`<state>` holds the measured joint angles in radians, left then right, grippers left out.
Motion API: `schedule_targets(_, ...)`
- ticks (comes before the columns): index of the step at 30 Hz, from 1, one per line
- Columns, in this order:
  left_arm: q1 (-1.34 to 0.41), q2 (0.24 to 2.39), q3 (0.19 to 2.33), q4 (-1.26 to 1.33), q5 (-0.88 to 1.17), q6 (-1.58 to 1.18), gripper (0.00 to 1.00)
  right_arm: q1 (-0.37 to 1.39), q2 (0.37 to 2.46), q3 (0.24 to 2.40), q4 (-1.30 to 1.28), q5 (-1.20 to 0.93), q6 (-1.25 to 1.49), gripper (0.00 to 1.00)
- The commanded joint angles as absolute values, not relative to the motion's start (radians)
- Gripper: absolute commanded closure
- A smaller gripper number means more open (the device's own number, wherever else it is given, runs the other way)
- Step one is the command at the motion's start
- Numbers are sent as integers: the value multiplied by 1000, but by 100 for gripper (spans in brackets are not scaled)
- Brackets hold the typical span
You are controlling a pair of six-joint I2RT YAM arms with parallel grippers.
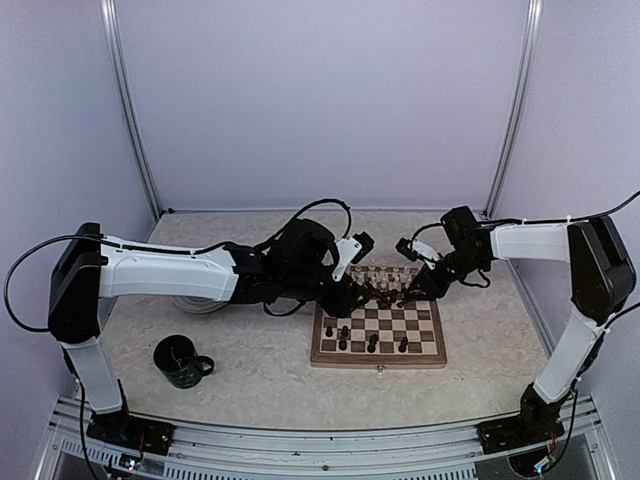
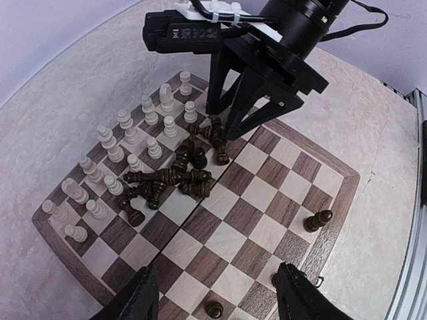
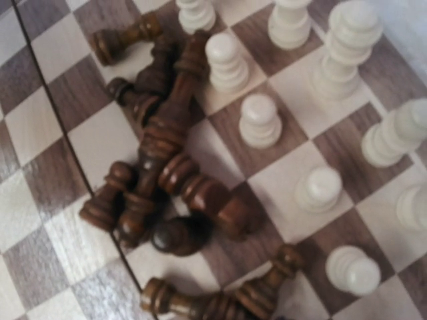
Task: Set up the chess pieces on the board
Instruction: Pick up the chess pile from the chessboard.
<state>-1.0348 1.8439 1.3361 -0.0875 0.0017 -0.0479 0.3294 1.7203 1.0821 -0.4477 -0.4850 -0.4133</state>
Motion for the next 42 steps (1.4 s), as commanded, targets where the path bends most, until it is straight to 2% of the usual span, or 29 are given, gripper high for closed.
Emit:
schedule_targets(1, -1038, 1864, 1370, -96, 31, -54, 40, 324, 1761, 1113, -443, -503, -418, 59)
schedule_targets(11, -1038, 1872, 1377, -104, 40, -53, 40, 329, 1792, 1115, -446, -534, -442, 54)
schedule_targets(23, -1034, 1885, 1387, -111, 64, -53, 40, 342, 1746, 1046, -483, -520, -483, 52)
schedule_targets(27, -1032, 1891, 1389, -113, 67, -55, 39, 346, 1762, 1045, -466, -508, -473, 55)
schedule_targets(32, -1032, 1890, 1388, -114, 65, -52, 40, 359, 1760, 1035, -466, -493, -483, 68)
schedule_targets(36, -1030, 1893, 1390, -115, 70, -57, 40, 369, 1735, 1003, -465, -469, -503, 76)
schedule_targets(39, -1027, 1896, 1393, -114, 81, -66, 40, 372, 1704, 973, -464, -466, -514, 78)
schedule_targets(42, -1017, 1896, 1394, -106, 113, -88, 40, 377, 1676, 947, -465, -475, -518, 87)
